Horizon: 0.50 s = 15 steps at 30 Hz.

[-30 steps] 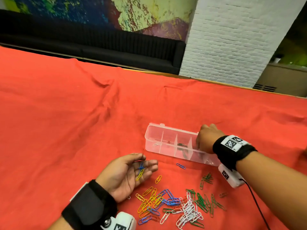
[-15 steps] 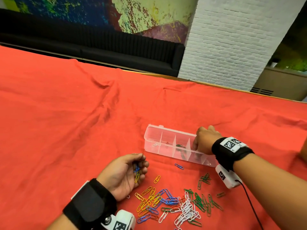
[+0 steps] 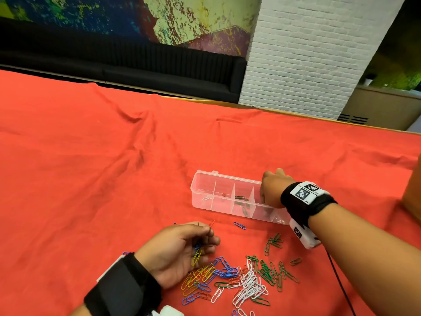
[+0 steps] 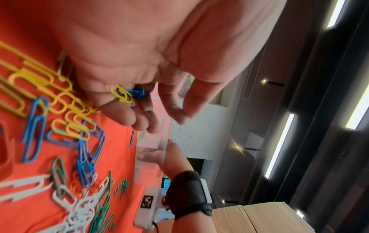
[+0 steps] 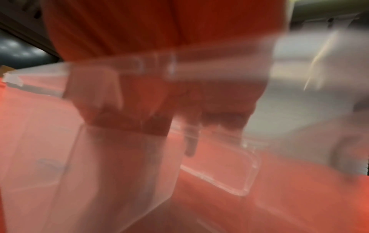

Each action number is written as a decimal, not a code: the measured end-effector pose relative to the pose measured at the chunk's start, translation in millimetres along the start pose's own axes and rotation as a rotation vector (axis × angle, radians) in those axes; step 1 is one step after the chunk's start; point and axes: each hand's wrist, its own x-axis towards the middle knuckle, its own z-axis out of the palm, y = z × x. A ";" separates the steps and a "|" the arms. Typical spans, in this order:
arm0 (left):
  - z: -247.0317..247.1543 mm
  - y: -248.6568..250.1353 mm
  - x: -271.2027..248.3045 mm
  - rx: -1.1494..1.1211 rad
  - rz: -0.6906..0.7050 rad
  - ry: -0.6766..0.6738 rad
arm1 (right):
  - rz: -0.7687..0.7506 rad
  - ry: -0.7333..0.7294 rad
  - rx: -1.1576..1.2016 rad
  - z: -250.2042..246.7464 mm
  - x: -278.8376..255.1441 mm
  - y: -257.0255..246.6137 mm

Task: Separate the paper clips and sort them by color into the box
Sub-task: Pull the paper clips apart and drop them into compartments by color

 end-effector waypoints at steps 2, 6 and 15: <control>2.5 -1.8 -0.1 -0.016 -0.021 -0.002 | 0.001 0.038 0.002 1.9 0.7 2.2; -0.4 -2.3 1.1 -0.145 -0.041 0.016 | -0.051 0.009 0.066 1.7 4.2 8.5; -9.9 1.9 3.3 -0.395 0.041 -0.017 | -0.128 0.138 0.227 -27.5 16.3 29.8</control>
